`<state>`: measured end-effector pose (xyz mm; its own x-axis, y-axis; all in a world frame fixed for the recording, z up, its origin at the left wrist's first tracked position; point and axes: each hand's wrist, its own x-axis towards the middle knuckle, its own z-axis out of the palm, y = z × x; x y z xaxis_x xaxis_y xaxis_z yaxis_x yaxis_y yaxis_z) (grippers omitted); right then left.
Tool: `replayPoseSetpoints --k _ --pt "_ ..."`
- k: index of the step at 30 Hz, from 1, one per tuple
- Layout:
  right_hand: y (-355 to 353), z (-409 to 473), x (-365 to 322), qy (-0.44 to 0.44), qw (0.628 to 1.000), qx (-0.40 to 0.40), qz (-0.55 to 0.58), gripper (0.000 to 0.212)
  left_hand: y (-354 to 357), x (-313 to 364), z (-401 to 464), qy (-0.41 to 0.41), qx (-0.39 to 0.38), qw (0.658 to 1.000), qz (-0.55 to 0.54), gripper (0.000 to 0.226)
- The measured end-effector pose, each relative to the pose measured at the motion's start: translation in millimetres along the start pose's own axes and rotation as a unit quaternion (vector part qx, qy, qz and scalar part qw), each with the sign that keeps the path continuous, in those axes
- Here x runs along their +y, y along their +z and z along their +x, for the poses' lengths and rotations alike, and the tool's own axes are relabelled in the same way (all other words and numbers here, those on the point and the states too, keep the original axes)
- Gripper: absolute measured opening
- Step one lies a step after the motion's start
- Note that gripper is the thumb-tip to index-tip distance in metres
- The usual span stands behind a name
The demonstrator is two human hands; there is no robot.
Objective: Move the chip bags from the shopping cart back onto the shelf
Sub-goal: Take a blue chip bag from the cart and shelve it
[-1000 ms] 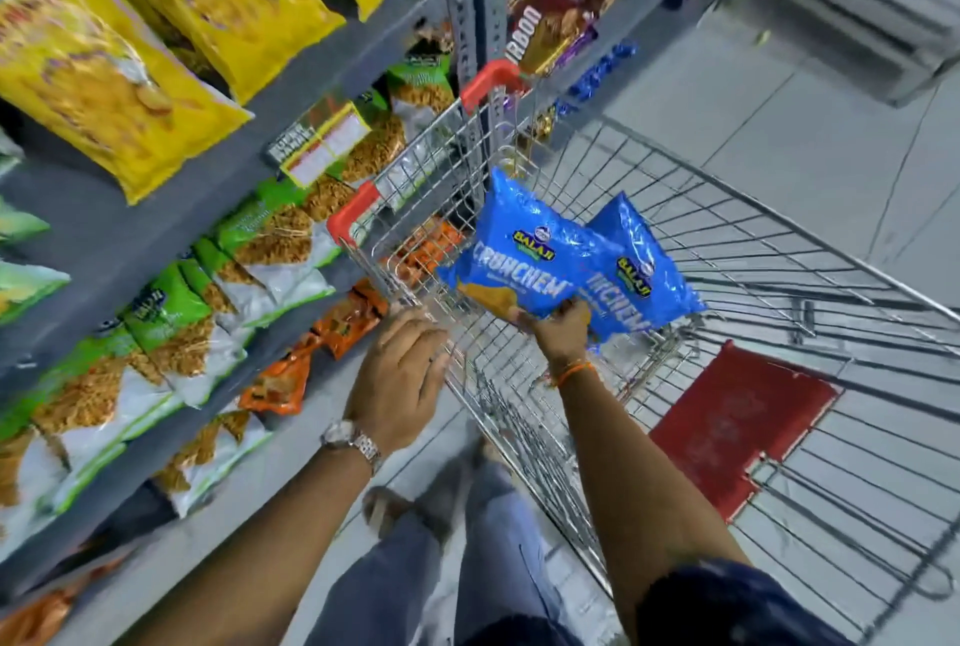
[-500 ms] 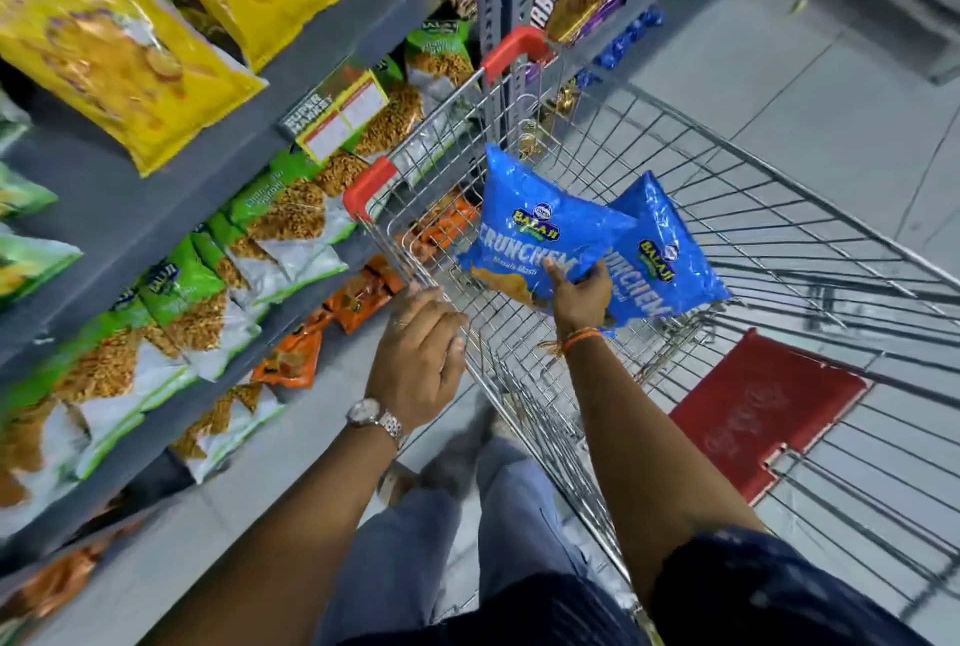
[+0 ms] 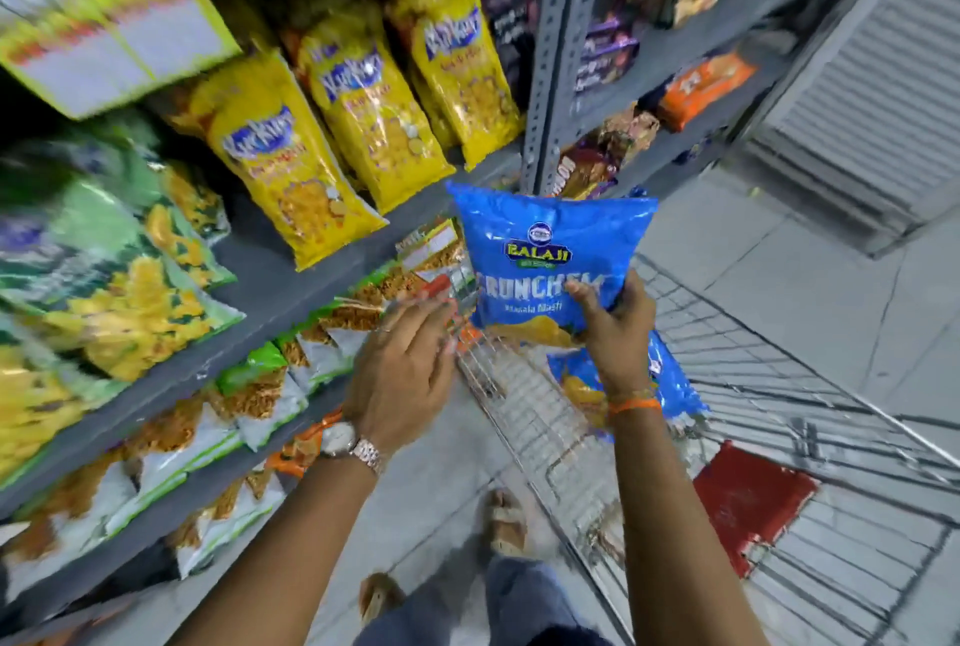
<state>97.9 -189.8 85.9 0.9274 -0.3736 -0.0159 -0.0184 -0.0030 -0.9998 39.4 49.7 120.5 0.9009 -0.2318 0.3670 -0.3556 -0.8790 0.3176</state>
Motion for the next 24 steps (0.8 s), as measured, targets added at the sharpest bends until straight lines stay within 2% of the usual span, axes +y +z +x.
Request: replayPoseSetpoints --k 6,11,15,19,24 --pt "36 10 -147 -0.123 0.982 -0.117 0.079 0.022 -128 -18 49 0.018 0.200 0.977 0.069 0.039" --pt "77 21 -253 -0.210 0.954 -0.170 0.129 0.013 -219 -58 62 -0.024 0.314 0.937 0.150 0.041" --pt "119 31 -322 -0.240 0.935 -0.224 0.137 0.008 -260 -87 58 -0.076 0.340 0.912 0.216 0.045" --pt "167 37 -370 -0.244 0.913 -0.283 0.162 0.010 -271 -107 51 -0.140 0.323 0.894 0.277 0.049" --pt "216 48 -395 -0.188 0.911 -0.326 0.168 0.010 -268 -119 52 -0.136 0.321 0.889 0.296 0.050"
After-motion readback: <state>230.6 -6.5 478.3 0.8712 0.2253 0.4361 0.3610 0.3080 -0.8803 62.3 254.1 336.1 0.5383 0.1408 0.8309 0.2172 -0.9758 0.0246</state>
